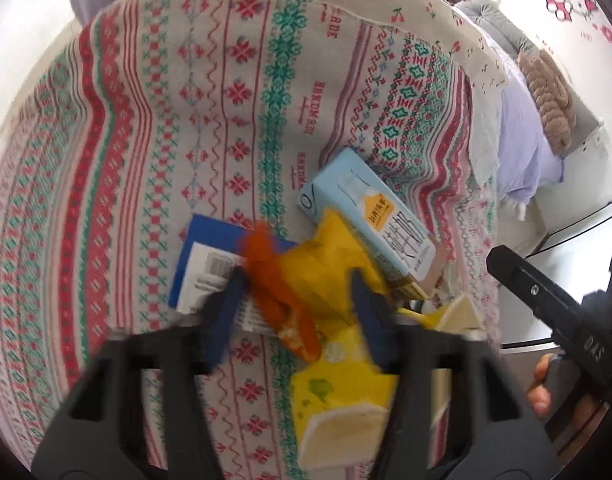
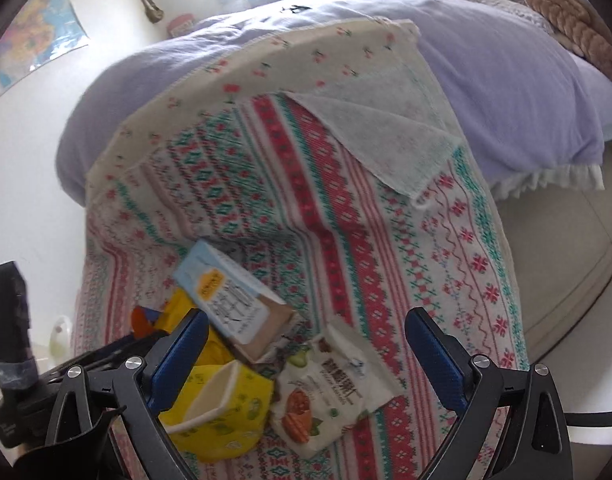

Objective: Collect trash
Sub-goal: 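Grasp the orange wrapper with the left tool while the right tool reaches toward the snack pouch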

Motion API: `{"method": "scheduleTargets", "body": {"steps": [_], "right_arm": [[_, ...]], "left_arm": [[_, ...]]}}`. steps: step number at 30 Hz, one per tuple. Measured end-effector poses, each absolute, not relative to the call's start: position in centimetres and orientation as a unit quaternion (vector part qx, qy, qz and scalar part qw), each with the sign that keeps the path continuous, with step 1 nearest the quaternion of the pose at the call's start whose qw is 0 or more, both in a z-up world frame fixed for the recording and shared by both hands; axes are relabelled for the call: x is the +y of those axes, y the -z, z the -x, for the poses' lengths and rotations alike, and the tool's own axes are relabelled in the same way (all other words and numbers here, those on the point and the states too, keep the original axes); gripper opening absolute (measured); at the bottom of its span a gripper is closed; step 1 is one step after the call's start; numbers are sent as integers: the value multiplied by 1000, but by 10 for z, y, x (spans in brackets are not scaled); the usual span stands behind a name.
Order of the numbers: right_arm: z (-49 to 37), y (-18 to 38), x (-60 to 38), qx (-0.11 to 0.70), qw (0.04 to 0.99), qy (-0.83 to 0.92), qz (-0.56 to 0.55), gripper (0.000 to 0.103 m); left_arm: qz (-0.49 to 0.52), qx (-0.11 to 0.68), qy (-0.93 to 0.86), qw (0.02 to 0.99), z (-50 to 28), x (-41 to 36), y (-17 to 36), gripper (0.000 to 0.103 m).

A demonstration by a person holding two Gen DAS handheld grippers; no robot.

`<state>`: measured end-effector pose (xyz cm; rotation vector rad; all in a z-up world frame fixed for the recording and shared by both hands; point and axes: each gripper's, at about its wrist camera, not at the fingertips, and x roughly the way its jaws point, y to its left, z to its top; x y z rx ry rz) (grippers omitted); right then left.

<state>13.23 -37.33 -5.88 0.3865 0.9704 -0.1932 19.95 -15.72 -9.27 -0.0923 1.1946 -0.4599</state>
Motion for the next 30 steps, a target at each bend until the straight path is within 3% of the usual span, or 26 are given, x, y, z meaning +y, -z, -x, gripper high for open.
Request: {"method": "scheduleTargets", "body": {"steps": [1,6,13,27,30], "right_arm": [[-133,60,-375,466,861,93,-185,100],[-135,64,-375,473,859,90,-175,100],[-141,71,-369,495,850,86,-160,98],[-113,103,-405,541,790,131,-258,98],[-112,115,-402,551,774,127,-284,92]], "left_arm": [[39,558,216,800,-200,-159,93,21],[17,547,225,806,-197,-159,89,15],[22,522,233,820,-191,-143,71,15],[46,498,221,837,-196,-110,54,15],[45,498,221,838,-196,-108,54,15]]}}
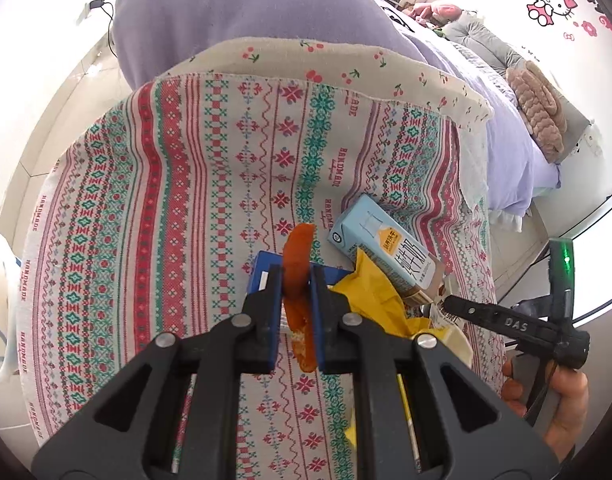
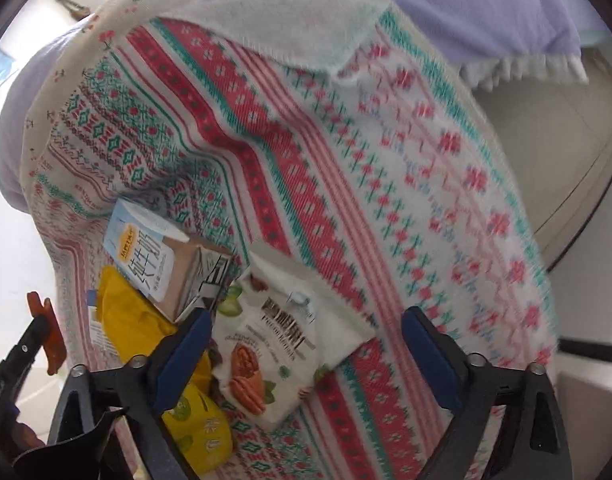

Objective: Collect trash
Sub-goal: 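Grasp the orange wrapper with the left tool while the right tool reaches toward the snack pouch, then grasp the white snack pouch with the right tool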

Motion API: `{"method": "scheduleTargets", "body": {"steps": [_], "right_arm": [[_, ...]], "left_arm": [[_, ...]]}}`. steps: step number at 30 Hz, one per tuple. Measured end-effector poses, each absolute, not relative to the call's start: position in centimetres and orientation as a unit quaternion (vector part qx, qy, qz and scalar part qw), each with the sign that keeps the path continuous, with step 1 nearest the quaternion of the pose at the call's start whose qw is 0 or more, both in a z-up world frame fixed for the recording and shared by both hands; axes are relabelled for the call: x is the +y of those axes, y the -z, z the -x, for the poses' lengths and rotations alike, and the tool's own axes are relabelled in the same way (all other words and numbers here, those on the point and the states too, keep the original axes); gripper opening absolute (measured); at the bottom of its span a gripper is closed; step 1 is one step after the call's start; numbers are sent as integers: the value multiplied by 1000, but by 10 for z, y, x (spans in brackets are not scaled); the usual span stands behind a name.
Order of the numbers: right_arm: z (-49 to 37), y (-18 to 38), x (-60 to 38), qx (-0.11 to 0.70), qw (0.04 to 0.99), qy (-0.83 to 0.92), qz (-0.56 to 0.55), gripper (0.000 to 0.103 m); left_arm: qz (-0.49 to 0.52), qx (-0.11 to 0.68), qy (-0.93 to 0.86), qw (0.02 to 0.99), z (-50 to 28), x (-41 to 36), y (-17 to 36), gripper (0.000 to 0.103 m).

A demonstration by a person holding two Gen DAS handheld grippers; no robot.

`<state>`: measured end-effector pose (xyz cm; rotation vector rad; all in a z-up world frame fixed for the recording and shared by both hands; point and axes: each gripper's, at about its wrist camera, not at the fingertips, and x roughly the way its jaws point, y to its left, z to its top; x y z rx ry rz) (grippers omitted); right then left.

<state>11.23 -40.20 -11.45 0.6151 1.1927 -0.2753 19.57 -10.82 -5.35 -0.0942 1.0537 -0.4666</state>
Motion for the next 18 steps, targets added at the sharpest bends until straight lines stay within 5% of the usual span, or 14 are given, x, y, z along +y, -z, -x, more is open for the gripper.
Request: {"method": "scheduleTargets", "body": {"steps": [4,6,8,12,18], "right_arm": [[-116,114,-396,547,782,158,-255,72],[-117,112,-393,543,787,162,-246,45],[-122,114,-388,540,789,164,-243,29],[-117,108,-387,528,795,153,-257,7],[-104,68,-385,464,840,155,-235,4]], "left_arm": [[42,498,221,838,-195,-110,54,15],[35,490,220,842,-192,-112,52,15],[21,479,218,850,-189,-114,48,15],[-3,446,218,868,-181,-117,36,15],[-23,397,232,888,-168,-121,20,15]]}}
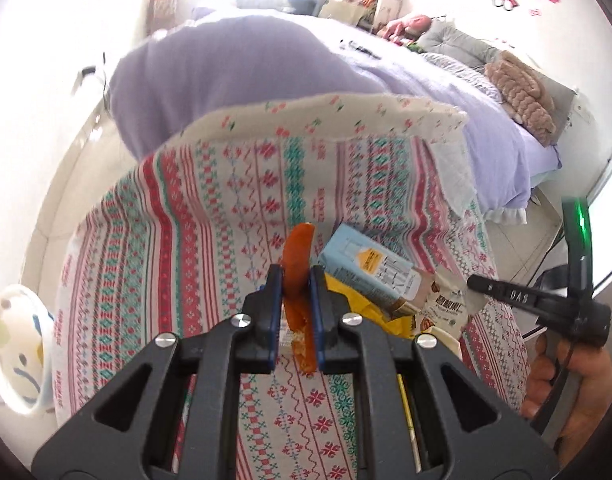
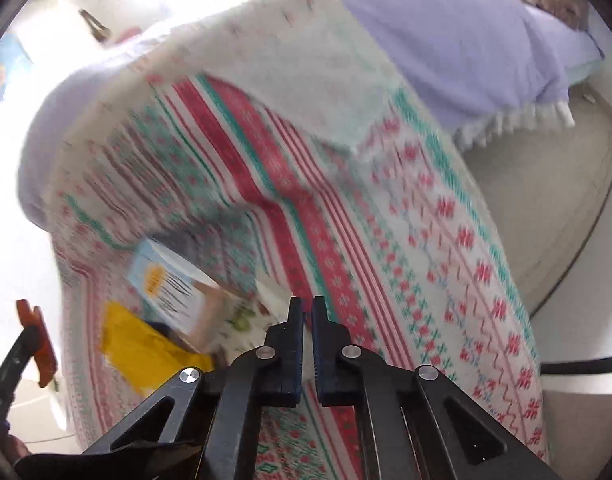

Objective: Collect trash
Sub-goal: 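Grasp the white snack pouch with the right tool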

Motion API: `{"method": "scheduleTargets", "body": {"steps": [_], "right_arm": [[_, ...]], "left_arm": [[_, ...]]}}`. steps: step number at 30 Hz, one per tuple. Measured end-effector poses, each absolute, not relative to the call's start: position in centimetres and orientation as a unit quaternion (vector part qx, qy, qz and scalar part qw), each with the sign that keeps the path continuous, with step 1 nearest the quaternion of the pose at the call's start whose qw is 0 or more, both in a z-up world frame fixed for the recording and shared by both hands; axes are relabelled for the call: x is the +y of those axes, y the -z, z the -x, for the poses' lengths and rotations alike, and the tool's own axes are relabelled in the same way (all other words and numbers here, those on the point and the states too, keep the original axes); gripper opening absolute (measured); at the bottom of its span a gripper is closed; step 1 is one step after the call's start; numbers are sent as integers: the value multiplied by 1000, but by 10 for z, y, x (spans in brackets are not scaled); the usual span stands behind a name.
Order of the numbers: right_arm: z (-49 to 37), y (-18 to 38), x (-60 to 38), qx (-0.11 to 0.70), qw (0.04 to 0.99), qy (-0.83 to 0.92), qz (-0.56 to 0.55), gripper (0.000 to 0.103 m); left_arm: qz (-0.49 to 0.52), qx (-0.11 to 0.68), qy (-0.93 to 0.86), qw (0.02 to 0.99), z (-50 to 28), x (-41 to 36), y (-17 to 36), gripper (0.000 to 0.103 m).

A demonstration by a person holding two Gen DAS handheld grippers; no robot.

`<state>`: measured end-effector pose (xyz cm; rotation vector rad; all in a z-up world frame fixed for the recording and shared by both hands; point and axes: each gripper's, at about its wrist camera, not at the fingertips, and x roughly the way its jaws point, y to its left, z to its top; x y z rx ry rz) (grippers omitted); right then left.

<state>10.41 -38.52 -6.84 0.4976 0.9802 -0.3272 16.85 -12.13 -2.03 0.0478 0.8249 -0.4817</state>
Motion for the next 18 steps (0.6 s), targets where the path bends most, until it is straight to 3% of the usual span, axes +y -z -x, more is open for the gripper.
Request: {"method": "scheduleTargets", "body": {"steps": [8,13,16,17,18], "right_arm": [[-99,35,-358,384,897,135,-173,3],[-108,71,-385,466,845,125,-230,10],[-108,89,-394,509,811,161,-242,25],[-109,94,-394,519,801,164,-248,41],[-110,97,-391,526,798,156,-250,63]], "left_arm": [[-69,320,250,911,-148,-130,0,15],[-78,310,248,915,-142,-128,-3,15],[-86,306,243,916,-140,-127,-3,15],[-87,307,243,916,-141,-126,-2,15],[-88,307,243,916,-140,-126,-2,15]]}}
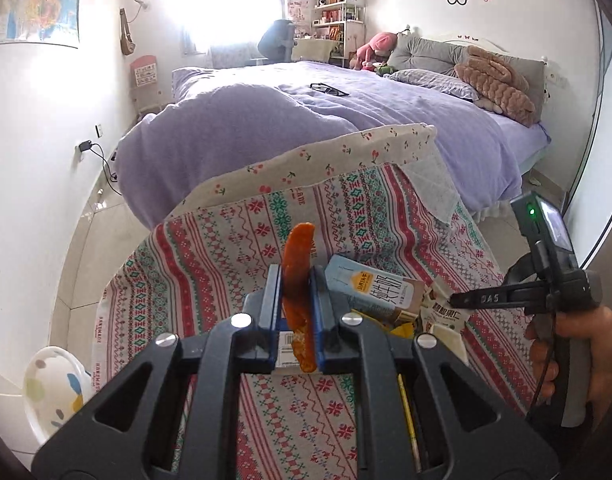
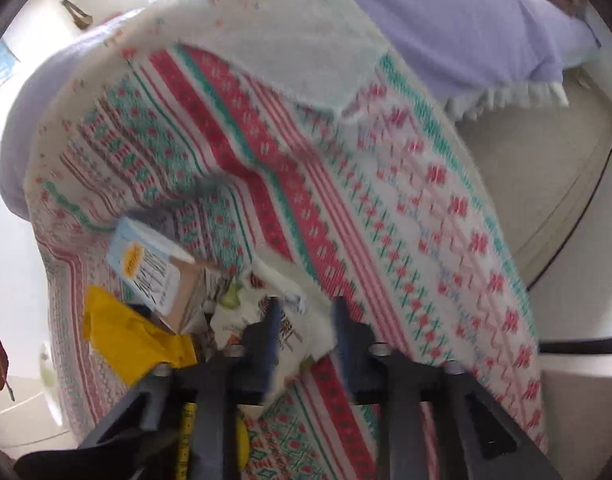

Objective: Collect trash
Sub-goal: 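Grasp the white snack pouch with the right tool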

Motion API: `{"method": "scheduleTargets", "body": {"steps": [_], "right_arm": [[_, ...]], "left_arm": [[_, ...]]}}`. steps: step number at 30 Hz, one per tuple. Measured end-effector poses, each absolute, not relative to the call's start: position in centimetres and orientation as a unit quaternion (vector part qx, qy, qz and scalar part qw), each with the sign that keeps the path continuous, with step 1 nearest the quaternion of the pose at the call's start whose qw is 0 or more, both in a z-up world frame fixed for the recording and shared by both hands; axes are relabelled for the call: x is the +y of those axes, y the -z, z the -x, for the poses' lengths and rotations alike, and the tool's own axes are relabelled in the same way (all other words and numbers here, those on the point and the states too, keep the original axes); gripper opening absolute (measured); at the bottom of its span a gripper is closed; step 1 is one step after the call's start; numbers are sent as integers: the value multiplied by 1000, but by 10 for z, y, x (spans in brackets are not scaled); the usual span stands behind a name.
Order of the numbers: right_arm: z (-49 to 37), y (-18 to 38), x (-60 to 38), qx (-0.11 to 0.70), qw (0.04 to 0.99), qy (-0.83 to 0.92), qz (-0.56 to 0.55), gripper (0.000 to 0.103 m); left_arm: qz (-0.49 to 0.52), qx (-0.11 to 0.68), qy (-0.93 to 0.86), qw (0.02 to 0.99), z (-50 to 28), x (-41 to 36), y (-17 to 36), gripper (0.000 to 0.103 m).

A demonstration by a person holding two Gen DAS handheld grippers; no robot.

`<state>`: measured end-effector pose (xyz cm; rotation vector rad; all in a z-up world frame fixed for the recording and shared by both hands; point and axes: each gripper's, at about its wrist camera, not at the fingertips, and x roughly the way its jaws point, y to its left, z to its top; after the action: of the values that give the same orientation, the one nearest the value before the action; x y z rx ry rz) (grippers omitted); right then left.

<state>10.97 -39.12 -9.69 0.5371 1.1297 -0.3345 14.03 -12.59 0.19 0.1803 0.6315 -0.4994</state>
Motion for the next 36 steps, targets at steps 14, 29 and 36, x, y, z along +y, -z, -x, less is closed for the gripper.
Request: {"method": "scheduleTargets", "body": {"steps": [14,29,36], "right_arm": [[-128,109,-362,530,803,190,-197,8],[-116,71,-379,467,842,163,-214,4],[-106,49,-360,429,874,180,-138,4]], "left_arm": [[-109,299,230,920,-135,-126,1,15],[-114,320,215,916,-140,-123,6,15],[-113,339,206,911,-144,-120,11,15]]}}
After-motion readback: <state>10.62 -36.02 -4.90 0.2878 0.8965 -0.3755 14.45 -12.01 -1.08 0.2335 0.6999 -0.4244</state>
